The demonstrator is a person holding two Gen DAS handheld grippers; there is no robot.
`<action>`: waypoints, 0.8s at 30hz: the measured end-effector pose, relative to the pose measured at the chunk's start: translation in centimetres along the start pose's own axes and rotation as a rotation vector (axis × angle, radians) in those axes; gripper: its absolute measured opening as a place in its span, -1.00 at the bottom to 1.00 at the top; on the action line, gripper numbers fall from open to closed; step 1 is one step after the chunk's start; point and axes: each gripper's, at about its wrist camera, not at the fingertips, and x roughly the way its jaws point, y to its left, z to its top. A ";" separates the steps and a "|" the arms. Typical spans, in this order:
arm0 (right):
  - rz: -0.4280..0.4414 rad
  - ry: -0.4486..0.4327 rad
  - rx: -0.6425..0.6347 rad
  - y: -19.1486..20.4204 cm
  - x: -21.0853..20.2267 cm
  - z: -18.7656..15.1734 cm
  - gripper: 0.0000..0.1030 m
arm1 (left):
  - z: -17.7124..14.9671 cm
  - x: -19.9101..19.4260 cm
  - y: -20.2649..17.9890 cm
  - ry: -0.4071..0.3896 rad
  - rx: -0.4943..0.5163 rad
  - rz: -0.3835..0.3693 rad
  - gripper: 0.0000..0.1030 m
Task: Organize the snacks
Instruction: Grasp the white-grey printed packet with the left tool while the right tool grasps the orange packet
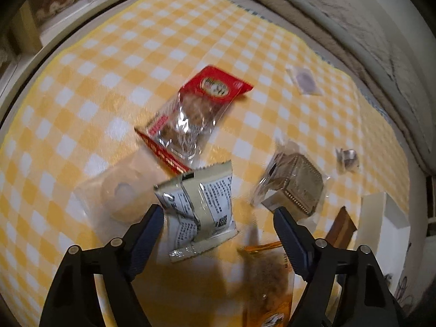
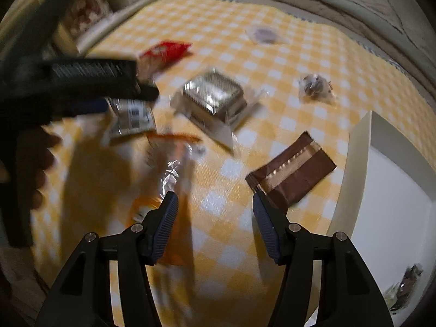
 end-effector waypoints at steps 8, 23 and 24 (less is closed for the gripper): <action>0.083 -0.005 0.026 1.3 0.1 0.9 0.63 | 0.1 1.6 -0.9 -0.010 0.009 0.081 -0.03; 0.050 0.102 0.008 3.5 4.2 0.6 -0.19 | -0.3 -2.6 0.8 -0.048 0.068 -0.006 -0.17; 0.045 0.085 0.009 3.5 3.8 0.8 -0.22 | -0.5 -3.2 0.9 -0.055 0.071 -0.009 -0.17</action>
